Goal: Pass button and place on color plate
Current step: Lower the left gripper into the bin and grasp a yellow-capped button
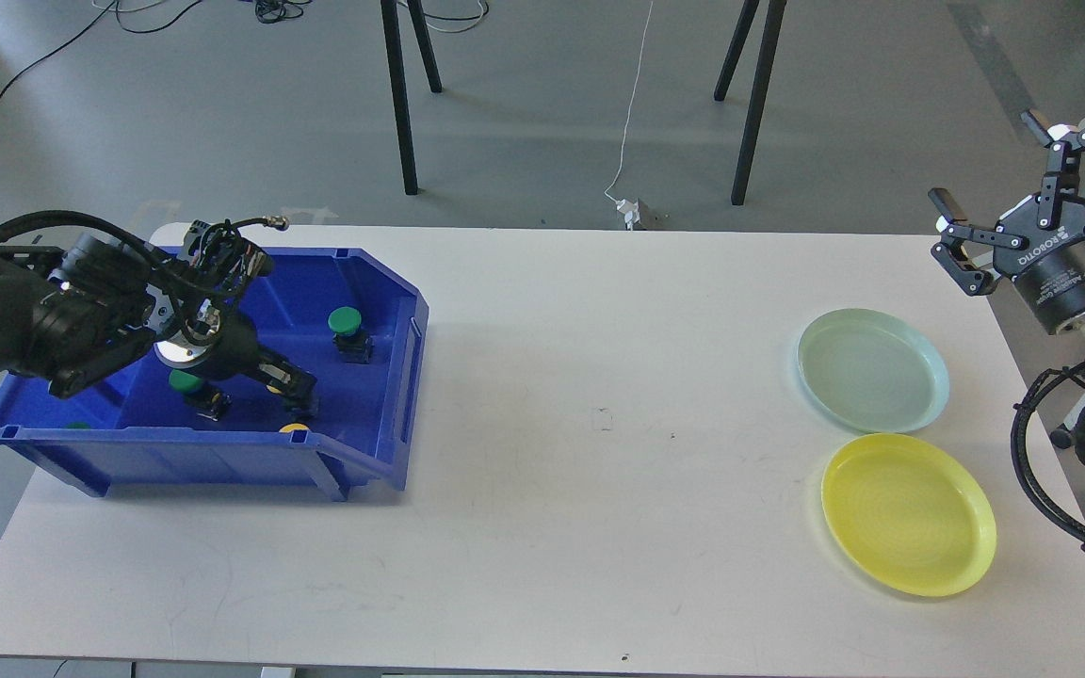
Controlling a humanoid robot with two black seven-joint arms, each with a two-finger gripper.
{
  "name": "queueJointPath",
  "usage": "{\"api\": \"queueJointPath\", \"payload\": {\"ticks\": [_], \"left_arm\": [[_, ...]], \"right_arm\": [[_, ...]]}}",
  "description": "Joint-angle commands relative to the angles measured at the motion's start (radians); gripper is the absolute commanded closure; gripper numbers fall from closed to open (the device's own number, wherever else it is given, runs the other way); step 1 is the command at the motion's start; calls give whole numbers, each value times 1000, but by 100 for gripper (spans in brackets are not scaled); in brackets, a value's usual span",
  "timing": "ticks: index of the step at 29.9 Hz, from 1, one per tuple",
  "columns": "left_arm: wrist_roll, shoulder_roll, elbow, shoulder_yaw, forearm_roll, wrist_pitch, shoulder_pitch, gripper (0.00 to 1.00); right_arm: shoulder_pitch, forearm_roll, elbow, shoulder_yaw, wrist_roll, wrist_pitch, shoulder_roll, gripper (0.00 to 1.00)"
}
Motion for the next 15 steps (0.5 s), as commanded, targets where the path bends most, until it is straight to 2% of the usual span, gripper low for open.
{"api": "queueJointPath", "payload": {"ticks": [1, 7, 10, 13, 15], "left_arm": [[0, 1, -3, 1, 7, -2, 2, 99], [0, 1, -17, -8, 1, -6, -16, 98], [0, 22, -49, -96, 1, -32, -30, 99], [0, 135, -133, -230, 2, -55, -68, 98], [0, 249, -249, -352, 1, -55, -88, 98]], "right_arm": [[-8, 0, 0, 1, 0, 0, 0, 1], [-12, 0, 0, 1, 0, 0, 0, 1], [-12, 0, 0, 1, 0, 0, 1, 1], [-15, 0, 2, 0, 0, 0, 0, 1], [-27, 2, 8, 0, 0, 0, -2, 1]]}}
